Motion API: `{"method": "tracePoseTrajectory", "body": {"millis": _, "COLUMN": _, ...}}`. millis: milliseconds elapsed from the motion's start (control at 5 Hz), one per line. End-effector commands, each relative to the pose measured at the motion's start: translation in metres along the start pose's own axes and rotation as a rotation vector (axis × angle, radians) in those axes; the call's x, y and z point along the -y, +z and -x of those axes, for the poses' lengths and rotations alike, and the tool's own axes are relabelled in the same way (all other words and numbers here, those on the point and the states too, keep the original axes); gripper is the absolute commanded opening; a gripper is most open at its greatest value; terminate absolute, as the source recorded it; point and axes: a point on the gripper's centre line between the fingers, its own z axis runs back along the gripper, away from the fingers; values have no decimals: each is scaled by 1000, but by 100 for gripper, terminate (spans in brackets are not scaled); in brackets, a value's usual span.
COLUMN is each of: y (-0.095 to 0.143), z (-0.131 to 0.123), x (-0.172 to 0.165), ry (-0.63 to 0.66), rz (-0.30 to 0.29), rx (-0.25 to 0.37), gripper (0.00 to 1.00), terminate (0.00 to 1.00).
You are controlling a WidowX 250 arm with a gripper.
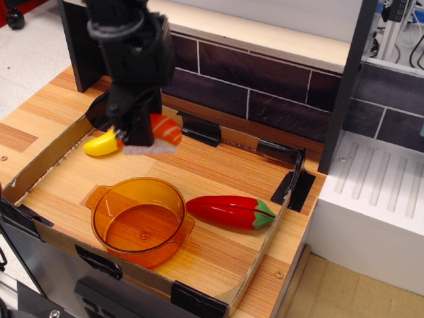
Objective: Take sushi out of pot
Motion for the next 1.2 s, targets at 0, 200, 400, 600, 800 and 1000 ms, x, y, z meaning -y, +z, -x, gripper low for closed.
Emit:
{"method": "tracePoseTrajectory", "body": {"millis": 0, "y": -16, "z": 6, "x": -43, "ry": 99, "rz": -56, "rx": -55, "gripper": 0, "terminate": 0}}
{"method": "tracePoseTrajectory", "body": {"millis": 200, "y": -37, "z": 4, "x": -47, "ry": 93, "rz": -56, "rx": -91, "gripper": 0, "terminate": 0}}
{"method": "tracePoseTrajectory", "body": {"millis": 400, "y": -53, "z": 1, "x": -47, "ry": 77, "rz": -78, "rx": -109, "gripper": 0, "terminate": 0}}
{"method": "tracePoseTrajectory", "body": {"millis": 600, "y": -65, "z": 1, "x": -50, "ry": 59, "rz": -118, "rx": -129, "gripper": 0, "terminate": 0}}
{"method": "tracePoseTrajectory", "body": {"millis": 800, "y": -67, "z": 2, "x": -60, "ry": 83, "rz": -122, "rx": -131, "gripper": 0, "terminate": 0}}
{"method": "tracePoseTrajectory", "body": {"millis": 1000, "y": -65, "z": 5, "x": -63, "ry": 76, "rz": -110, "rx": -118, "gripper": 100, "terminate": 0}}
